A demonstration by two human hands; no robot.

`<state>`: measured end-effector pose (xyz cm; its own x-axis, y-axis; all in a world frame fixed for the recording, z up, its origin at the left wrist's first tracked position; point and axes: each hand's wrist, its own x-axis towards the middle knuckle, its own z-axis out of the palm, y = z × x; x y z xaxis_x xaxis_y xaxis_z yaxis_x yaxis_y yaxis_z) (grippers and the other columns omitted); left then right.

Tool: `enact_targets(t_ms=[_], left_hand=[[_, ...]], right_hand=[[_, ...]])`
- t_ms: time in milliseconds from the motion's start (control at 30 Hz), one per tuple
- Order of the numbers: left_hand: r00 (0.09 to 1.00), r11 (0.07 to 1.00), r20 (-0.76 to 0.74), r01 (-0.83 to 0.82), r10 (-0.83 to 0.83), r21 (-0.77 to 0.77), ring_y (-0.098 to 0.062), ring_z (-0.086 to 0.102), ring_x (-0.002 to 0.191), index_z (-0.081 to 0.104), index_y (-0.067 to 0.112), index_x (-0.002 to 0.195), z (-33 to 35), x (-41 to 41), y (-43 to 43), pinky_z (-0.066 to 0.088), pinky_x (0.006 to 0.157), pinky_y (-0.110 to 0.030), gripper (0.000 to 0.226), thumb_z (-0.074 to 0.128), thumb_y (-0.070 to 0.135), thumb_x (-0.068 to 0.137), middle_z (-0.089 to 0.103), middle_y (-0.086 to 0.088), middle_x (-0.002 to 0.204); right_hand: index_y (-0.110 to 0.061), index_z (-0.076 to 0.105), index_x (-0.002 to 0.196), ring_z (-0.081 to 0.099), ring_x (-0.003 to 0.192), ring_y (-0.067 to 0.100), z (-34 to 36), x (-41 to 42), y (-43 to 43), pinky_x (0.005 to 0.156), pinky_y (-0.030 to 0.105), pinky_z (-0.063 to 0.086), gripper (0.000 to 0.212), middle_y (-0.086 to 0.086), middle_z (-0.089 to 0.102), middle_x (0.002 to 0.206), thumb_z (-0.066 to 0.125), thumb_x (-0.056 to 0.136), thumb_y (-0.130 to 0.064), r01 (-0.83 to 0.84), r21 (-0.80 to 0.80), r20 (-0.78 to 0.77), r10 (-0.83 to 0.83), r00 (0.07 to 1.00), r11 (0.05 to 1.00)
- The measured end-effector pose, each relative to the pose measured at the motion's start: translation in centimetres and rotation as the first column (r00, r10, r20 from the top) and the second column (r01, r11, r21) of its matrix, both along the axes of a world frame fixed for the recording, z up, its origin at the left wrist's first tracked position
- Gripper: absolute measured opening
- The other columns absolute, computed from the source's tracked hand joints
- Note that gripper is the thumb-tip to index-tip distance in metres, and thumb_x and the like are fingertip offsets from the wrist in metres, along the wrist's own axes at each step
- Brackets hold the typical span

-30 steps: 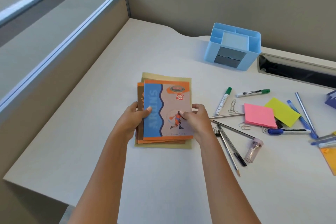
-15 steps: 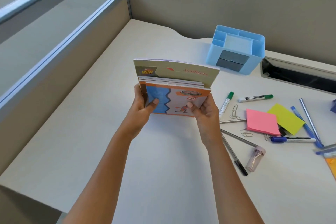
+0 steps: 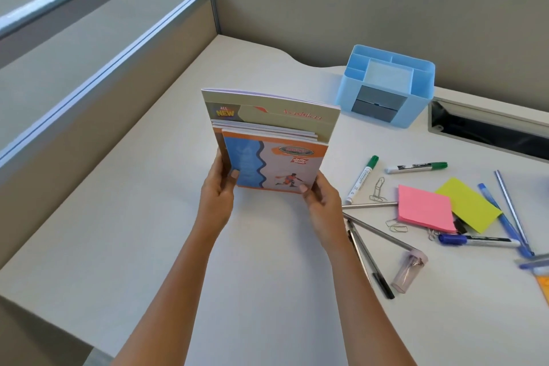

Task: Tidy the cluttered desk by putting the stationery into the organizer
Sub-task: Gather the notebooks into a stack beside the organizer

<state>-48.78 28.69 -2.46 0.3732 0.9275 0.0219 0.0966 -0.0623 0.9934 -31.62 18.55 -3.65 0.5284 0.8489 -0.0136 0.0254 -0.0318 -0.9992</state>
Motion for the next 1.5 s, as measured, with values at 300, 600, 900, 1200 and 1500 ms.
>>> enact_targets(t_ms=[300,600,900,1200,1500], left_hand=[[0.989,0.989,-0.002,-0.147,0.147,0.0,-0.02,0.064,0.112,0.055,0.014,0.134,0.5,1.2,1.8,0.059,0.083,-0.032,0.035,0.049,0.009,0.1,0.065,-0.002,0.124],[0.953,0.991,-0.277,-0.13,0.122,-0.012,-0.011,0.065,0.094,0.053,0.019,0.136,0.6,4.4,8.2,0.052,0.067,-0.016,0.036,0.048,0.019,0.101,0.064,0.009,0.114],[0.897,0.993,-0.433,-0.117,0.095,-0.025,-0.02,0.065,0.091,0.05,0.017,0.138,0.1,7.1,12.2,0.059,0.078,-0.041,0.037,0.042,0.017,0.102,0.065,-0.002,0.114],[0.872,0.98,-0.458,-0.197,0.17,-0.011,-0.03,0.064,0.093,0.062,0.009,0.126,0.5,9.3,16.2,0.056,0.083,-0.041,0.031,0.049,0.012,0.098,0.069,-0.011,0.112],[0.876,0.971,-0.426,-0.235,0.227,0.036,-0.029,0.064,0.092,0.061,0.008,0.127,0.5,12.4,18.8,0.056,0.082,-0.043,0.03,0.052,0.015,0.099,0.069,-0.014,0.112]], right_hand=[[-0.02,0.058,0.118,0.066,0.101,0.009,-0.2,1.4,2.0,0.084,0.025,0.055,0.025,-0.008,0.069,0.108,0.059,0.094,-0.017,0.08,-0.084,0.12,-0.07,0.99,0.993],[-0.025,0.066,0.113,0.067,0.088,0.006,1.0,3.5,5.8,0.07,0.017,0.054,0.022,-0.008,0.073,0.098,0.063,0.091,-0.023,0.111,-0.212,0.151,-0.08,0.985,0.971],[-0.02,0.07,0.107,0.069,0.087,0.019,1.0,4.4,9.5,0.079,0.038,0.058,0.022,0.0,0.074,0.095,0.068,0.087,-0.03,0.244,-0.371,0.154,-0.2,0.968,0.896],[-0.012,0.067,0.109,0.062,0.08,0.018,1.9,5.6,14.9,0.054,0.014,0.042,0.022,0.006,0.072,0.103,0.064,0.089,-0.022,0.344,-0.427,0.287,-0.236,0.929,0.836],[-0.004,0.055,0.129,0.054,0.111,0.033,2.5,7.0,20.0,0.093,0.032,0.046,0.035,0.018,0.047,0.125,0.053,0.095,-0.013,0.467,-0.493,0.502,-0.199,0.842,0.734]])
